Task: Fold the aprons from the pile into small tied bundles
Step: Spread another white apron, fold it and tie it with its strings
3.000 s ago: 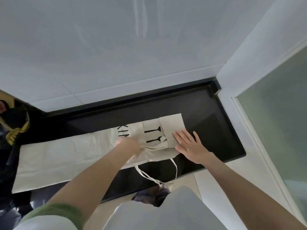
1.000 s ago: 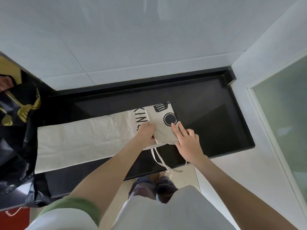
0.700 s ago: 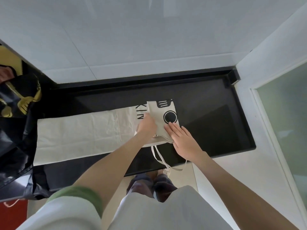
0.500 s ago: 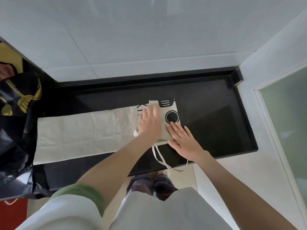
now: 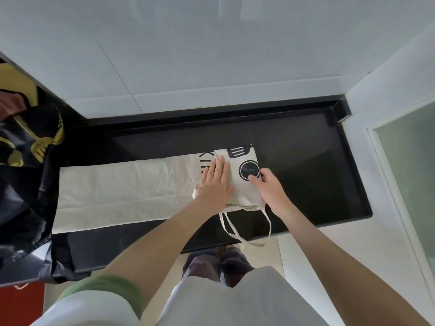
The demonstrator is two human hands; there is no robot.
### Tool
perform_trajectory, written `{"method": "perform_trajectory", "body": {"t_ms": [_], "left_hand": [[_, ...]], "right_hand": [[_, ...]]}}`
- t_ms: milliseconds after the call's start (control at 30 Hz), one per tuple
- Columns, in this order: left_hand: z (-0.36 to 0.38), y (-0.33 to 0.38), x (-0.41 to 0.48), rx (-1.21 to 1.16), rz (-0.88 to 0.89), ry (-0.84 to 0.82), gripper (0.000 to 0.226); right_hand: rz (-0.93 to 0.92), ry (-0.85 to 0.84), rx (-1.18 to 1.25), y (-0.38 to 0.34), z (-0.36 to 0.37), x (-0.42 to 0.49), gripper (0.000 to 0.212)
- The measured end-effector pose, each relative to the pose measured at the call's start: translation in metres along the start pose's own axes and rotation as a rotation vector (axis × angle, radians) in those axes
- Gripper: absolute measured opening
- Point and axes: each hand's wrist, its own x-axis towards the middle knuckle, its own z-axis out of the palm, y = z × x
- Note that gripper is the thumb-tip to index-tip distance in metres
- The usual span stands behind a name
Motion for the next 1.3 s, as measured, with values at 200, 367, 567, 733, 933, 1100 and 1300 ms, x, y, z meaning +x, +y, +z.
{"method": "perform_trajectory", "body": {"t_ms": [200,367,567,733,933,1100,1300], "left_hand": [[-0.010,0.009,-0.002,-0.080,-0.089,0.072,0.071],[-0.025,0.025,0.009,-0.256,-0.149,0.129,0.068],[-0.046,0.047,0.017,-0.856,-0.153,-0.042,0.030],[-0.059,0.040,0.013,-1.819,-0.527,-0.227,0.057],[-0.053,0.027,0.002,-1.758,-0.462,-0.167,0.049],[-0.042,0.018,-0.003,-1.559,-0.540,-0.021,0.024],[-0.029,0.002,-0.009,-1.316,-0.673,0.074,0.023]], "right_hand": [[-0.120,-0.007,-0.108,-0.018,0.012,-0.013,0.016],[-0.123,0.074,-0.189,-0.037,-0.006,-0.012,0.011],[-0.130,-0.134,0.143,-0.053,-0.024,-0.023,0.019],[-0.227,-0.173,0.075,-0.043,-0.018,-0.022,0.020],[-0.309,-0.052,-0.245,-0.027,0.006,-0.013,0.028],[-0.371,-0.165,-0.283,-0.024,0.020,-0.022,0.052],[-0.497,-0.274,-0.739,-0.011,0.031,-0.013,0.053]]}}
